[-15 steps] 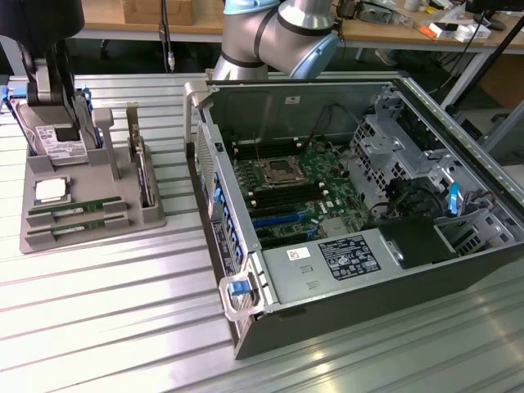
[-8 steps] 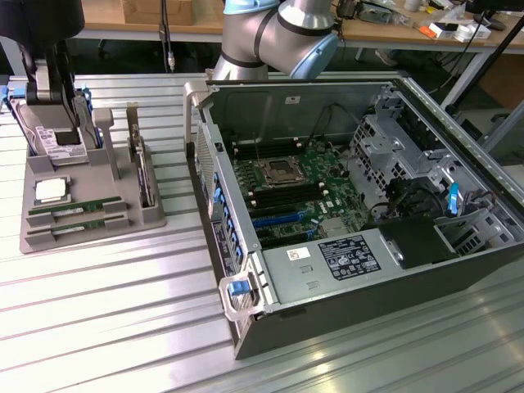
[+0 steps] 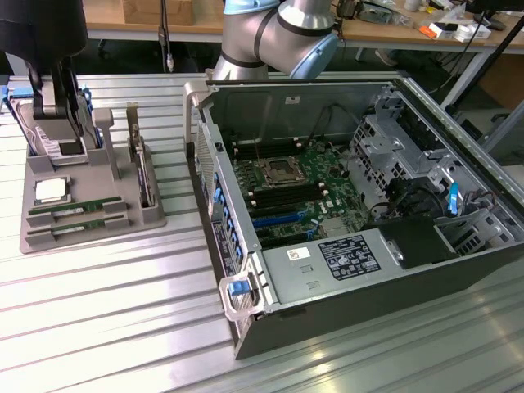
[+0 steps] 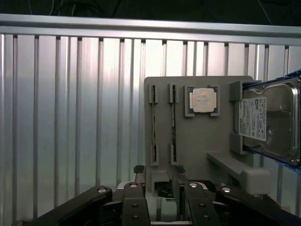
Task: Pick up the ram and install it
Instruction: 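Pick up the ram and move it above insertion slot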
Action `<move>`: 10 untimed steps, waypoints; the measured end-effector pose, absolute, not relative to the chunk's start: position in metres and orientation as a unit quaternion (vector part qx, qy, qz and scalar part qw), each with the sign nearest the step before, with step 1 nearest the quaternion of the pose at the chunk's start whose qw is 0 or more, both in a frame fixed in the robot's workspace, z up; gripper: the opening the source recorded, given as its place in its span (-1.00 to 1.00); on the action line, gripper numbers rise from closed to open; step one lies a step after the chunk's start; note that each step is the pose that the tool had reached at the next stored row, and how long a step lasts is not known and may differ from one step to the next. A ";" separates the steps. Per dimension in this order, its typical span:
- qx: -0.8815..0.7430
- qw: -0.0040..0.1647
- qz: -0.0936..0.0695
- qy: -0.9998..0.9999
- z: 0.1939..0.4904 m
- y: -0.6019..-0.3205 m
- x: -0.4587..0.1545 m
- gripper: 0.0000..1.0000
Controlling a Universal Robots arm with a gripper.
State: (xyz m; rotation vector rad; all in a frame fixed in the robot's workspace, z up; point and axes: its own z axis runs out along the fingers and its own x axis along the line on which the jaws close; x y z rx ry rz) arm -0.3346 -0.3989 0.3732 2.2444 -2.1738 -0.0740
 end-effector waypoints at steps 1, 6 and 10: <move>0.718 0.008 -0.024 -0.696 0.372 -0.399 -0.335 -0.28; 0.718 0.008 -0.024 -0.695 0.364 -0.399 -0.335 -0.28; 0.718 0.008 -0.024 -0.696 0.359 -0.399 -0.335 -0.28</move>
